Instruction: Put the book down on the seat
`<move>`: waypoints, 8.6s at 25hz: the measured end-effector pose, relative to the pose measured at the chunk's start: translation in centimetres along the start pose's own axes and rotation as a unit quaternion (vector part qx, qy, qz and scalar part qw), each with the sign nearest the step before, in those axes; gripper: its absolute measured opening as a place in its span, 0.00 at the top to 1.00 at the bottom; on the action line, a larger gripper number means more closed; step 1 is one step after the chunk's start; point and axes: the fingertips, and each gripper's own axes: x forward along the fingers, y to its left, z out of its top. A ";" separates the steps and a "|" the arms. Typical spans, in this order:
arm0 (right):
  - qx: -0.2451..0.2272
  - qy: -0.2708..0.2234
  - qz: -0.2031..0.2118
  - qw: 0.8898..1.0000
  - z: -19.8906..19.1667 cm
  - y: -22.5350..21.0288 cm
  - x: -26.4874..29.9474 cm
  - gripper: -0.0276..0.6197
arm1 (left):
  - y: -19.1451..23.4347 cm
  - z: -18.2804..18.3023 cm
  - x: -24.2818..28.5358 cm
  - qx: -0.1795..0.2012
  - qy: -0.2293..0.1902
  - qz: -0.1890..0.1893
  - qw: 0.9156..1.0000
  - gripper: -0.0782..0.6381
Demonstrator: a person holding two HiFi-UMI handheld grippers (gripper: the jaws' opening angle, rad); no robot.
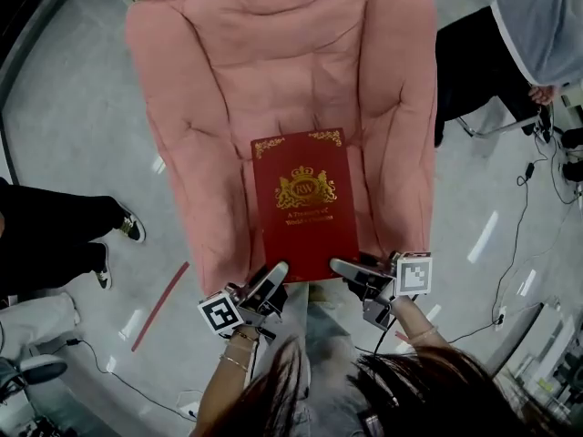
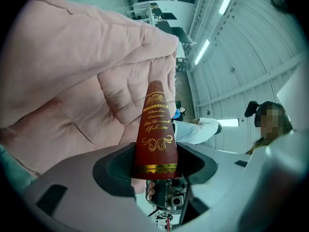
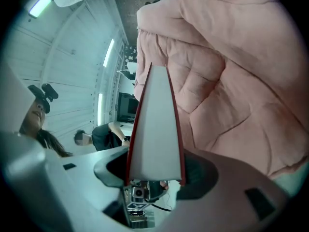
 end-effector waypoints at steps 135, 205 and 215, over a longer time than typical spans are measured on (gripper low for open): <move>-0.004 0.036 -0.236 0.971 -5.0 -20.9 -1.9 0.40 | 15.5 -4.5 -2.8 0.030 0.075 0.261 0.962 0.44; -0.227 0.035 -0.207 0.951 -17.7 8.1 -12.0 0.76 | -10.6 -12.3 -18.5 0.161 -0.057 0.213 0.962 0.87; -0.253 0.021 -0.213 0.943 -20.8 11.1 -12.3 0.81 | -14.0 -13.2 -21.7 0.201 -0.052 0.187 0.960 0.89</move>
